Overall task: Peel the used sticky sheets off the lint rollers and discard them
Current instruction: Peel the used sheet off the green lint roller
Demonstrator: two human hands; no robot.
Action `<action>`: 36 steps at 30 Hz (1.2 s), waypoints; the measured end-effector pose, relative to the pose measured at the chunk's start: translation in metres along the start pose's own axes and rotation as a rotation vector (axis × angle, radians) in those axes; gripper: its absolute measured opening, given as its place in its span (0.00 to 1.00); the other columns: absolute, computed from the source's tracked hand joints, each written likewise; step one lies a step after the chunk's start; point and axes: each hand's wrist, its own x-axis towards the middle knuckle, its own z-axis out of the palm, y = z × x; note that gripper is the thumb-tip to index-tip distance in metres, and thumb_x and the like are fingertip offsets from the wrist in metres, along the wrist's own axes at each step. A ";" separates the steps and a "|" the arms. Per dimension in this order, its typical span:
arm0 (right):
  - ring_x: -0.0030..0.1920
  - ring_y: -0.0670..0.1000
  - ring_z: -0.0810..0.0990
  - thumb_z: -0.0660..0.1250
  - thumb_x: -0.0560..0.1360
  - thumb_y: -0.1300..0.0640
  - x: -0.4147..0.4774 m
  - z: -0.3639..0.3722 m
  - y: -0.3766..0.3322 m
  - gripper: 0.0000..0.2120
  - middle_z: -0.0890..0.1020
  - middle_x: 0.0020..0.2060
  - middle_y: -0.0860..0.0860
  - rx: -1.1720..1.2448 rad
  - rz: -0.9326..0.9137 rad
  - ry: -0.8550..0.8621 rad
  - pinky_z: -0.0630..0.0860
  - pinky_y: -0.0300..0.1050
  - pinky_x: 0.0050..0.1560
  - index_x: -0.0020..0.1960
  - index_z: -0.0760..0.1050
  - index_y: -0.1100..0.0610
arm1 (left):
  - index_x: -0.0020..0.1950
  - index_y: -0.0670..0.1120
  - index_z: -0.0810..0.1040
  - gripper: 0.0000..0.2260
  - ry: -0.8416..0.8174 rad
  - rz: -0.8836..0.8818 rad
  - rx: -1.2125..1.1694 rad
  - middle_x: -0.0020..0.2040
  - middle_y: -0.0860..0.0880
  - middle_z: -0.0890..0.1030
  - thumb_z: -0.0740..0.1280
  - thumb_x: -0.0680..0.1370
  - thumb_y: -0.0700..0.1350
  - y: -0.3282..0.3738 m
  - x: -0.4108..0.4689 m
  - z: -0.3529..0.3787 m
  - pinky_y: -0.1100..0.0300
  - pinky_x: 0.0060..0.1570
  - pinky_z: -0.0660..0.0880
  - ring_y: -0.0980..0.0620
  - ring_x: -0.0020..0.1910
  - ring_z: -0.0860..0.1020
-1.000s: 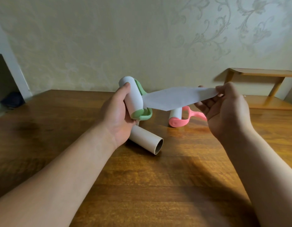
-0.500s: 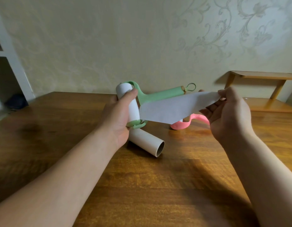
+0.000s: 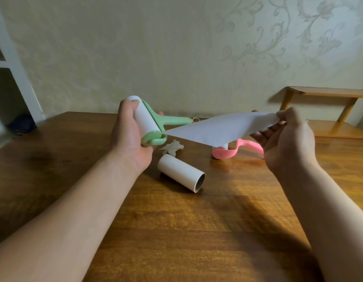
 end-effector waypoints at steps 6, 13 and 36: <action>0.43 0.57 0.86 0.60 0.80 0.60 0.003 -0.003 0.001 0.06 0.84 0.45 0.59 0.001 -0.010 0.098 0.87 0.54 0.52 0.51 0.75 0.60 | 0.61 0.50 0.81 0.13 0.029 0.023 -0.020 0.62 0.41 0.87 0.67 0.82 0.55 -0.001 0.007 -0.004 0.46 0.58 0.85 0.47 0.55 0.91; 0.34 0.53 0.86 0.62 0.81 0.59 0.003 -0.005 0.004 0.08 0.85 0.33 0.55 -0.085 0.039 0.101 0.86 0.47 0.41 0.57 0.75 0.61 | 0.68 0.51 0.79 0.16 0.040 0.049 -0.063 0.66 0.43 0.83 0.66 0.83 0.54 0.000 0.014 -0.009 0.38 0.63 0.84 0.48 0.53 0.92; 0.48 0.48 0.82 0.71 0.81 0.61 0.003 0.088 0.109 0.12 0.81 0.50 0.48 -1.314 -0.018 -0.483 0.81 0.44 0.45 0.62 0.74 0.53 | 0.62 0.50 0.80 0.12 0.093 0.177 -0.231 0.56 0.46 0.84 0.67 0.83 0.55 0.010 0.020 -0.011 0.47 0.56 0.88 0.49 0.53 0.92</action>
